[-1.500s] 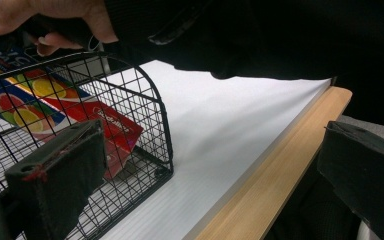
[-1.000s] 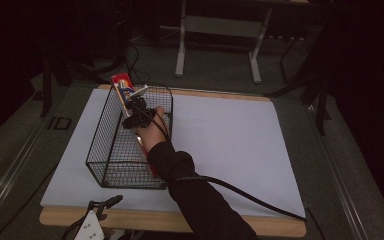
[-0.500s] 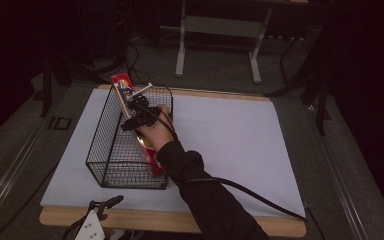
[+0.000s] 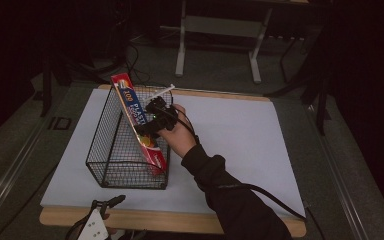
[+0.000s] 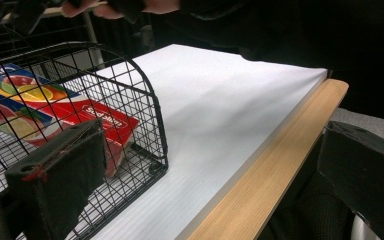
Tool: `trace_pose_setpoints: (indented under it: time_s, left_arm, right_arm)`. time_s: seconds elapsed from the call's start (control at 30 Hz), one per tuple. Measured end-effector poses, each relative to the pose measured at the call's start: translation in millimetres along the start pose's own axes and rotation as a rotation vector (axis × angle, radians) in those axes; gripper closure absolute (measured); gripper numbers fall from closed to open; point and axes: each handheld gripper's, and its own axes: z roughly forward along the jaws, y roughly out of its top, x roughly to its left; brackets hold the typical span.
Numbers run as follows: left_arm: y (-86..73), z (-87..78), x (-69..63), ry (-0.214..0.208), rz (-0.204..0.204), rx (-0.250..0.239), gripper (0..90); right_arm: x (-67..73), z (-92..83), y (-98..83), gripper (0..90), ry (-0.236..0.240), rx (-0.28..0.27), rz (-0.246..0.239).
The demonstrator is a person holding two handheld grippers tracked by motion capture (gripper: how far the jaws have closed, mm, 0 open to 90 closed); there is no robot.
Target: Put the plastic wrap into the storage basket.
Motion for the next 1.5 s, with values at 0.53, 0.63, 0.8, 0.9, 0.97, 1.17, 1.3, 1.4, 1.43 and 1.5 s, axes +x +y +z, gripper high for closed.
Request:
trace_pose_setpoints:
  time_s: [0.53,0.63,0.8,0.9,0.97,1.17,1.3,1.4,1.43,1.5]
  left_arm:
    - [0.1,1.5,-0.6,-0.001,0.004,0.006,0.1]
    - [0.1,2.0,-0.7,-0.001,0.006,0.009,0.1]
    - [0.4,2.6,-1.2,-0.002,0.009,0.010,0.1]
    - [0.4,2.4,-1.2,-0.003,0.009,0.012,0.1]
    - [0.3,2.5,-1.2,-0.004,0.010,0.011,0.1]
    - [0.4,3.1,-1.8,-0.006,0.010,0.012,0.1]
    - [0.4,3.5,-1.5,-0.003,0.010,0.014,0.1]
    - [0.4,3.2,-1.4,-0.003,0.011,0.012,0.1]
    - [0.4,3.2,-1.4,-0.003,0.010,0.012,0.1]
    - [0.5,3.3,-1.3,-0.003,0.010,0.013,0.1]
  right_arm:
    - [-23.8,-66.6,-55.5,17.8,-0.029,-0.104,0.025]
    - [-26.8,-74.1,-71.8,17.7,-0.027,-0.112,0.021]
    - [-30.9,-84.6,-97.4,16.8,-0.026,-0.137,0.023]
    - [-35.2,-87.8,-113.9,16.4,-0.037,-0.142,0.027]
    - [-38.2,-88.9,-124.1,16.5,-0.041,-0.133,0.030]
    - [-43.5,-94.7,-151.6,16.6,-0.028,-0.156,0.053]
    - [-45.7,-99.4,-169.3,16.5,-0.042,-0.166,0.059]
    - [-46.6,-102.3,-180.0,16.5,-0.044,-0.171,0.072]
    - [-47.0,-102.9,-183.3,16.5,-0.043,-0.169,0.072]
    - [-48.0,-103.9,-189.4,16.5,-0.044,-0.169,0.059]
